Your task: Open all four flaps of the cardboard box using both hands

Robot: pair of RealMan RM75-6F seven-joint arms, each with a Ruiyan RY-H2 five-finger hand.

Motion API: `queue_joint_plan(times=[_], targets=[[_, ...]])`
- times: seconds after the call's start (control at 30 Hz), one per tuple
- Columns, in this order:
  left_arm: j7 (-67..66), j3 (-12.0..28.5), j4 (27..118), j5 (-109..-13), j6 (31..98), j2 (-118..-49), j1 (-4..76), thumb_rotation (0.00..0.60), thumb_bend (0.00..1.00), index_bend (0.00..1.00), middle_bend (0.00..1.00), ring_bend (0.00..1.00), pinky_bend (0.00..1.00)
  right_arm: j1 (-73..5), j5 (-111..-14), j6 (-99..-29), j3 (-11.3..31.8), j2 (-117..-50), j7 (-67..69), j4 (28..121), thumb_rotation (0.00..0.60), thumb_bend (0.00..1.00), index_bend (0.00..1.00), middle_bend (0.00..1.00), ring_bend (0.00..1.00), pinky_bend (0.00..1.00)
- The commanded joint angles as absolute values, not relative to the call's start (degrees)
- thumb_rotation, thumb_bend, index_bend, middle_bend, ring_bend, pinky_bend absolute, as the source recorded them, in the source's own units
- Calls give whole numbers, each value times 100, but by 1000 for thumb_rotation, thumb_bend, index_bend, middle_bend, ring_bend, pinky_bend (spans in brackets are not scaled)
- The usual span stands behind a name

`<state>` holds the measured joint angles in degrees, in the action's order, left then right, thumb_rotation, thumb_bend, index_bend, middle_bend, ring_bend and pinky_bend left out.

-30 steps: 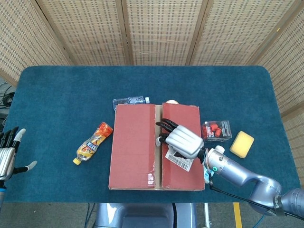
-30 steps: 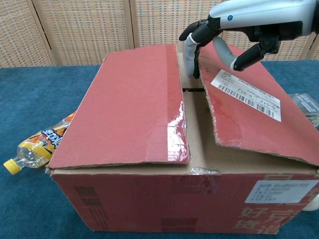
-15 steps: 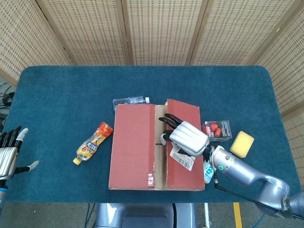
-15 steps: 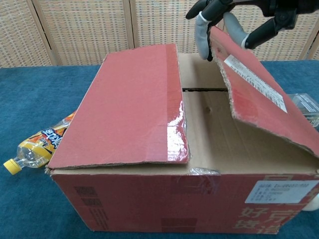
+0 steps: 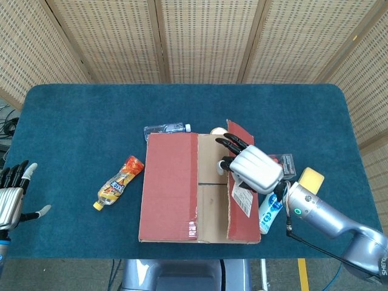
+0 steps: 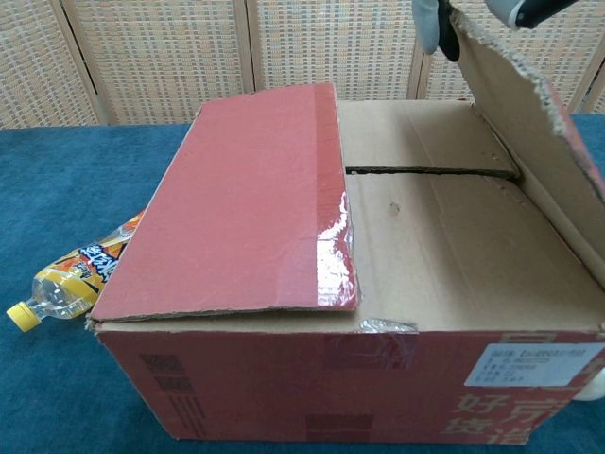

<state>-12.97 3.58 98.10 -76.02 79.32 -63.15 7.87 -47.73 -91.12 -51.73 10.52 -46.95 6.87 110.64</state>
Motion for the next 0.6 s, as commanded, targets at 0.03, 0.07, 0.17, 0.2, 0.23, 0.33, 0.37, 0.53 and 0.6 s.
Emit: queue_joint_plan(times=[0.03,0.07,0.17,0.2,0.23,0.33,0.37,0.53,0.6], targets=[[-1318,358,9815,-7605,7934,-6321,791,486,109,43,0,0,0,-4694,-9090,-5236,1070,-4530,704,11086,600,1000,448,519,51,0],[-1328,359,9820,-7606,7933,-6324,795,485,109,43,0,0,0,-4663,-9083,-5268,1078,-4468,710,11090,600,1000,448,519,51,0],[-1336,358,9812,-7603,7936,-6324,795,486,110,43,0,0,0,-4577,-9074,-5350,1100,-4298,732,11086,600,1000,449,519,51,0],[-1332,358,9808,-7604,7939,-6323,794,486,109,43,0,0,0,-4544,-9065,-5378,1107,-4235,733,11073,600,1000,449,519,51,0],[-1345,362,9812,-7603,7941,-6326,798,486,109,43,0,0,0,-4506,-9054,-5406,1115,-4156,737,11066,600,1000,449,519,51,0],[-1360,360,9806,-7582,7934,-6327,797,486,110,43,0,0,0,-4422,-9023,-5443,1123,-3986,766,11043,600,1000,448,519,52,0],[-1359,359,9805,-7580,7931,-6329,797,486,109,43,0,0,0,-4396,-9011,-5454,1121,-3946,771,11034,600,1000,448,520,53,0],[-1380,355,9795,-7570,7910,-6355,809,487,110,43,0,0,0,-4207,-8961,-5512,1078,-3739,830,10969,600,1000,449,520,54,0],[-1391,360,9801,-7543,7893,-6344,816,487,110,43,0,0,0,-4117,-8934,-5547,1053,-3688,865,10906,600,1000,449,520,54,0]])
